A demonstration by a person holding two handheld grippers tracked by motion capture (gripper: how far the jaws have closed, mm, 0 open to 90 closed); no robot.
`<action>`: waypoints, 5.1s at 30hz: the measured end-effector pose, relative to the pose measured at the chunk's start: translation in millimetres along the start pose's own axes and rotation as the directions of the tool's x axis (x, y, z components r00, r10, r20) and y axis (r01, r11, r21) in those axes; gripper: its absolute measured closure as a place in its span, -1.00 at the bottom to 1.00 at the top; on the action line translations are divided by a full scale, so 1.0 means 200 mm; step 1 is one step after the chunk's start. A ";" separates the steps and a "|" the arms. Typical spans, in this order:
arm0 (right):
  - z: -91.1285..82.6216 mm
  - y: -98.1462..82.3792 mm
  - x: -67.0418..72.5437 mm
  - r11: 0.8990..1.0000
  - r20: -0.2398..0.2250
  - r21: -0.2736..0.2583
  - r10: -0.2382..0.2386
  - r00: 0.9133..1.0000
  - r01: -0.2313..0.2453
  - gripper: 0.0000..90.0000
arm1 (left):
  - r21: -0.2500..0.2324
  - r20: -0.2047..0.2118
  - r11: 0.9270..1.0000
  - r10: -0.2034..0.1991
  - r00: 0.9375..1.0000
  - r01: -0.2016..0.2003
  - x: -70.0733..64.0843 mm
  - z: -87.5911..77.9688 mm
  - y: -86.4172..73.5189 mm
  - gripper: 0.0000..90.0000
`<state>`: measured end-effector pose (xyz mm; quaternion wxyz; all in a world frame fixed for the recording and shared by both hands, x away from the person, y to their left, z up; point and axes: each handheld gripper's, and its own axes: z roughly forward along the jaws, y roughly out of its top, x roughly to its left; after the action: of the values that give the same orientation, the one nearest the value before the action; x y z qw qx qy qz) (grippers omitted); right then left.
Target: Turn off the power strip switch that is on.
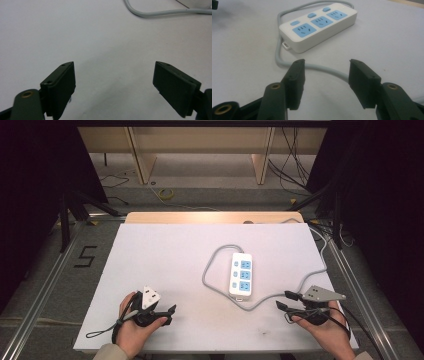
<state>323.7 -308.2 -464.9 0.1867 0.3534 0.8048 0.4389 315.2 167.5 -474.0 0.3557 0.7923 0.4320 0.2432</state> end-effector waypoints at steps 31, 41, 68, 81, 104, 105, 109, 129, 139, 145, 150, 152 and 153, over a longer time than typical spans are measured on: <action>-0.03 0.07 0.02 0.993 0.014 0.106 -0.052 0.999 0.050 1.00 | 0.008 -0.024 1.000 0.011 1.000 -0.011 -0.01 0.00 0.00 -0.56; -0.01 0.10 0.02 0.990 0.001 0.126 -0.060 0.998 0.059 1.00 | 0.008 -0.026 1.000 0.011 1.000 -0.011 -0.01 0.01 0.00 -0.56; 0.03 0.16 0.04 0.985 -0.007 0.152 -0.084 0.996 0.084 1.00 | -0.002 -0.029 1.000 0.023 0.999 -0.023 -0.01 0.00 0.00 -0.53; 0.06 0.19 0.06 0.983 -0.020 0.154 -0.097 0.995 0.099 1.00 | -0.009 -0.029 1.000 0.022 0.999 -0.022 -0.01 0.00 0.01 -0.52; 0.11 0.25 0.08 0.979 -0.025 0.170 -0.111 0.994 0.113 1.00 | -0.013 -0.029 1.000 0.024 0.999 -0.024 -0.02 0.00 0.01 -0.51; 0.12 0.25 0.08 0.979 -0.025 0.168 -0.110 0.994 0.112 1.00 | -0.013 -0.030 1.000 0.024 0.999 -0.024 -0.02 0.00 0.01 -0.51; 0.13 0.26 0.09 0.978 -0.026 0.170 -0.115 0.993 0.118 1.00 | -0.013 -0.029 1.000 0.025 0.999 -0.026 -0.02 0.00 0.01 -0.51; 0.16 0.30 0.10 0.977 -0.024 0.174 -0.120 0.992 0.123 1.00 | -0.014 -0.028 1.000 0.028 0.999 -0.028 -0.02 0.00 0.01 -0.52; 0.18 0.31 0.11 0.975 -0.029 0.178 -0.128 0.991 0.131 1.00 | -0.016 -0.026 1.000 0.026 0.999 -0.027 -0.02 0.00 0.01 -0.52; 0.19 0.32 0.11 0.975 -0.029 0.178 -0.127 0.991 0.130 1.00 | -0.015 -0.025 1.000 0.025 0.999 -0.025 -0.02 0.00 0.01 -0.52; 0.20 0.33 0.10 0.974 -0.028 0.182 -0.132 0.991 0.135 1.00 | -0.015 -0.024 1.000 0.025 0.999 -0.025 -0.02 0.00 0.01 -0.52; 0.20 0.34 0.10 0.974 -0.028 0.184 -0.131 0.991 0.134 1.00 | -0.015 -0.025 1.000 0.025 0.999 -0.025 -0.02 0.00 0.01 -0.52; 0.20 0.34 0.10 0.974 -0.027 0.184 -0.131 0.991 0.134 1.00 | -0.015 -0.025 1.000 0.025 0.999 -0.025 -0.02 0.00 0.01 -0.52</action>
<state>361.2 -245.6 -429.5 0.1758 0.3115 0.8653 0.3512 313.8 162.8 -472.1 0.3535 0.7917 0.4245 0.2607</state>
